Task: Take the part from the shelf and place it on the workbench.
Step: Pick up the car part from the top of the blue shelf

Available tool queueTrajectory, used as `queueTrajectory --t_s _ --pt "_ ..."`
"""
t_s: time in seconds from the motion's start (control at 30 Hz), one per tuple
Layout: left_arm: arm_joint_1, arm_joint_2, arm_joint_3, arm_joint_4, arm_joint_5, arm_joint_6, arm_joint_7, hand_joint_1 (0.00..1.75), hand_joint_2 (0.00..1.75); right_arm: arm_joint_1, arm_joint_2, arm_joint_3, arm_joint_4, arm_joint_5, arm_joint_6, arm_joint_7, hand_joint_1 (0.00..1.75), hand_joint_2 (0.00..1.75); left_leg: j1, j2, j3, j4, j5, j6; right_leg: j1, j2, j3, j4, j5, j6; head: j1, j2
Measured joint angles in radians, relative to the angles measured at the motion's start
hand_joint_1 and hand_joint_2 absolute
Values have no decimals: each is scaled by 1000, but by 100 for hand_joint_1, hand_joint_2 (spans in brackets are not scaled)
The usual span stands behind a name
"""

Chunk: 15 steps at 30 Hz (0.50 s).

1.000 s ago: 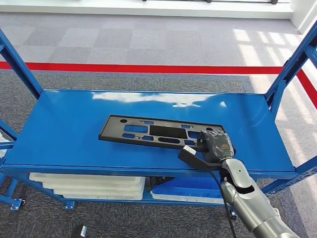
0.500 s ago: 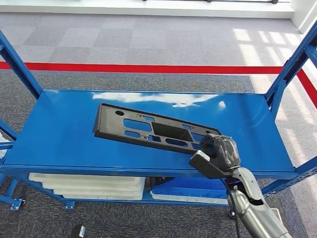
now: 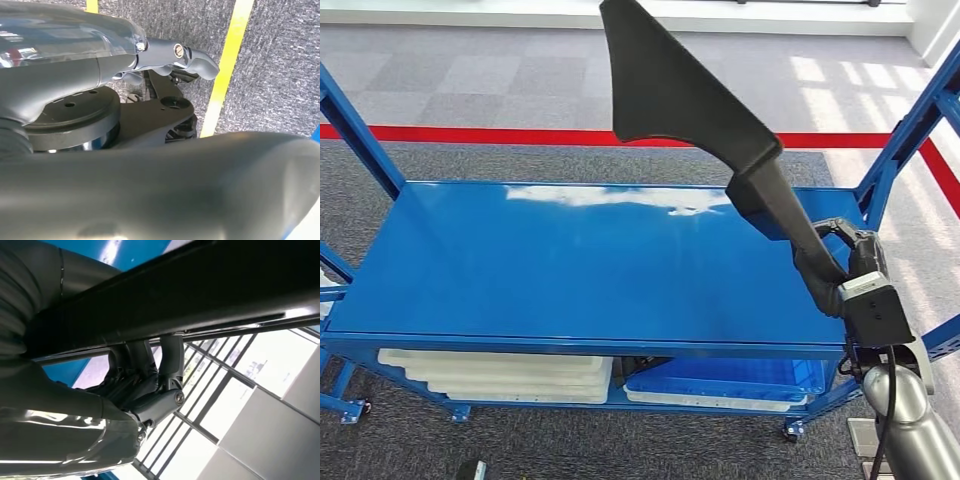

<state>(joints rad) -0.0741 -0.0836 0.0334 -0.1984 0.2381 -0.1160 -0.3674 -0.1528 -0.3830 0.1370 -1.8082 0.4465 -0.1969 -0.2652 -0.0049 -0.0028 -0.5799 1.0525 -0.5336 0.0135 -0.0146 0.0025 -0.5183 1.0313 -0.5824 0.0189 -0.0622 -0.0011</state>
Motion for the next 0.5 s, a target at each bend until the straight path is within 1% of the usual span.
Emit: queueTrajectory --t_s 0.07,0.2,0.33,0.5 --pt "0 0 0 0 -2 -2 0 0 0 -7 -2 -12 -14 -61 36 -13 175 175 0 0 0 0 0 0 0 0 0 0 0 0 0 0" --pt "0 0 1 0 -4 -9 0 0 175 -9 0 -22 -29 -192 112 -32 175 175 0 0 0 0 0 0 0 0 0 0 0 0 0 0" --pt "0 0 1 0 -7 -14 0 0 175 4 11 -22 -26 -264 155 -46 175 175 0 0 -1 0 0 0 0 0 0 0 -1 0 0 0" --pt "0 0 1 0 -19 -24 4 0 175 18 39 -20 -2 -328 193 -60 175 175 0 0 -1 0 0 0 0 0 -1 0 -1 0 0 0"
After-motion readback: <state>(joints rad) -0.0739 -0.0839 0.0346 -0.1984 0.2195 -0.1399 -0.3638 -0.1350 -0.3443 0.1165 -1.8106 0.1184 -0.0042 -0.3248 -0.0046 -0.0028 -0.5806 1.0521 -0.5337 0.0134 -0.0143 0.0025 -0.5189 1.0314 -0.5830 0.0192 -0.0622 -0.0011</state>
